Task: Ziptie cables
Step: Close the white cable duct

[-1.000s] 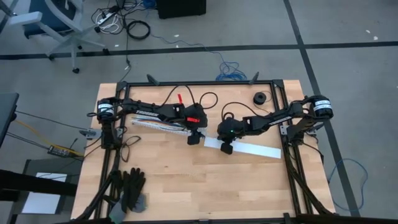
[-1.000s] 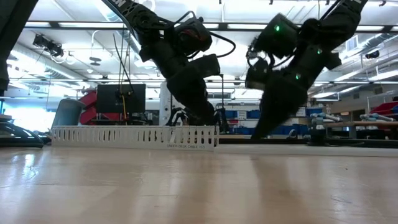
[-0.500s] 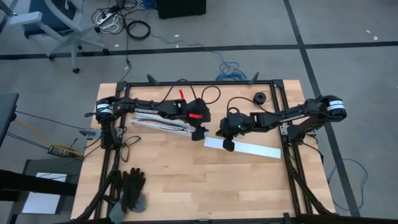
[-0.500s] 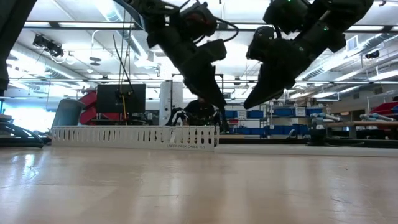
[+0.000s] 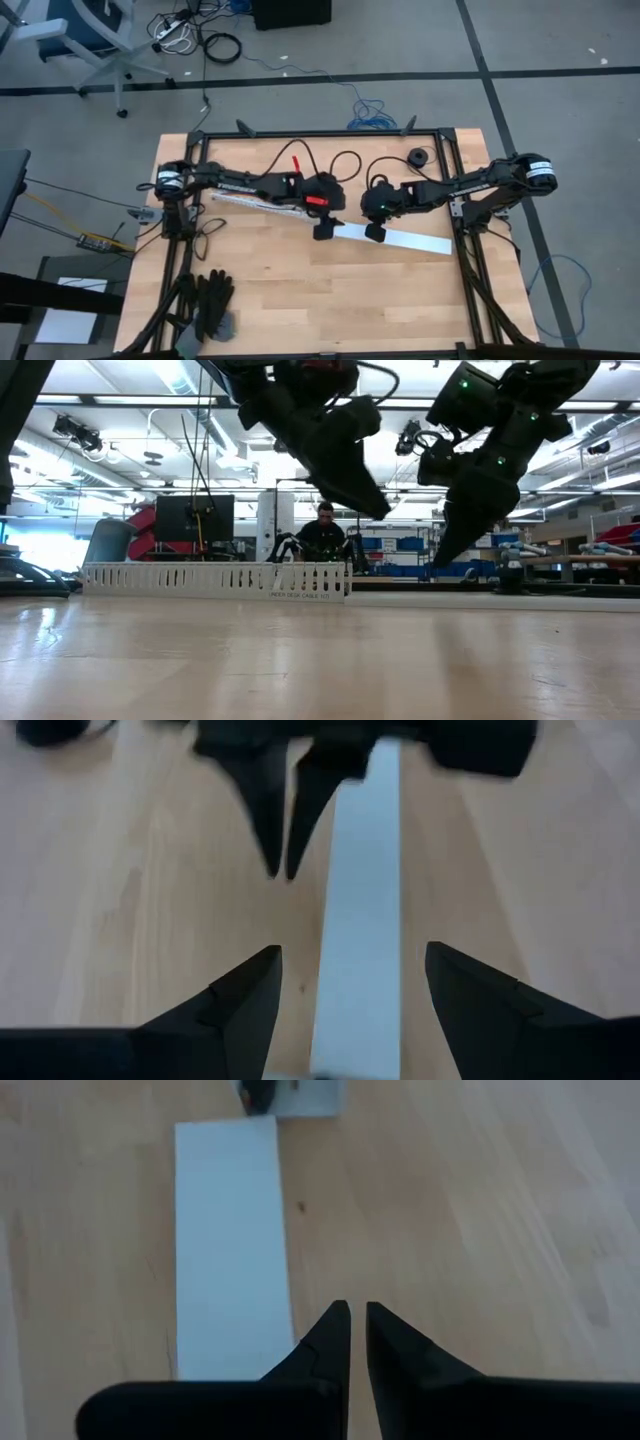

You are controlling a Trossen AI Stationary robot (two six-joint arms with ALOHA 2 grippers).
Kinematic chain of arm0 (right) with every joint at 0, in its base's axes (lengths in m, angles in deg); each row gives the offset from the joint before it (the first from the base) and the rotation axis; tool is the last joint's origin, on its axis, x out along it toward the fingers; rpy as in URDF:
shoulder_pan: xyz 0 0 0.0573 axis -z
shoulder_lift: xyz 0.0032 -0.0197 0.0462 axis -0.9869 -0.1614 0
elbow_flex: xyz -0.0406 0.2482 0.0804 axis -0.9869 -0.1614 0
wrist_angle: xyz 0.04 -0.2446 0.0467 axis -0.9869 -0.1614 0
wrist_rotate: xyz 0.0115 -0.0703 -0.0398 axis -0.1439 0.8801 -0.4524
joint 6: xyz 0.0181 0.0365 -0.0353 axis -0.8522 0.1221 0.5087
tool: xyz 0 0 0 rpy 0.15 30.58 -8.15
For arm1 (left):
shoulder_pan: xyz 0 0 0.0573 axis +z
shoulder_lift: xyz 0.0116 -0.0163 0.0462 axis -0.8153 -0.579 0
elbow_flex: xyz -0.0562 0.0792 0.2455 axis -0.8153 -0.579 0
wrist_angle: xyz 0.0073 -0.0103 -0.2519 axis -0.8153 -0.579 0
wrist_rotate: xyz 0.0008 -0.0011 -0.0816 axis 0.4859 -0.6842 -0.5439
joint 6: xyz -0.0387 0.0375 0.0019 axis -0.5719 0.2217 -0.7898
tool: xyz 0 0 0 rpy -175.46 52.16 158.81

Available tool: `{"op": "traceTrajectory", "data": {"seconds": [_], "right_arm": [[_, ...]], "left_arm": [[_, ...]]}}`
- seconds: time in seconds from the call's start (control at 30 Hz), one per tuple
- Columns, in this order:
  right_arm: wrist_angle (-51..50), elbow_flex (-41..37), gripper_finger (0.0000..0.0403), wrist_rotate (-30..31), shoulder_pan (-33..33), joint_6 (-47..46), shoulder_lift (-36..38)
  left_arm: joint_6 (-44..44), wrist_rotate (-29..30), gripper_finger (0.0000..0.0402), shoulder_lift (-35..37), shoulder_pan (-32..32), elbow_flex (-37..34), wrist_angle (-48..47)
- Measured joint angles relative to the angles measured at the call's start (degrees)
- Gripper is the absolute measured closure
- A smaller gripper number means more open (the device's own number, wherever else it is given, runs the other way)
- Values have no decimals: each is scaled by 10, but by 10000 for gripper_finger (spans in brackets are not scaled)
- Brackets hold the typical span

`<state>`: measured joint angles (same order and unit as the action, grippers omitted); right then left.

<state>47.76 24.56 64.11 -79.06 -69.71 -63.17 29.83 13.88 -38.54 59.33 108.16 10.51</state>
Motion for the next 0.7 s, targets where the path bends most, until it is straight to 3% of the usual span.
{"op": "traceTrajectory", "data": {"seconds": [0.4,0.5,0.7], "right_arm": [[-70,-31,383,6,-37,-97,32],[-50,-81,383,38,-69,-144,94],[-17,-185,383,74,-120,-213,286]], "left_arm": [[5,9,179,-8,-14,-1,95],[2,9,179,-8,-14,-1,93],[-13,16,179,-21,-14,-1,98]]}}
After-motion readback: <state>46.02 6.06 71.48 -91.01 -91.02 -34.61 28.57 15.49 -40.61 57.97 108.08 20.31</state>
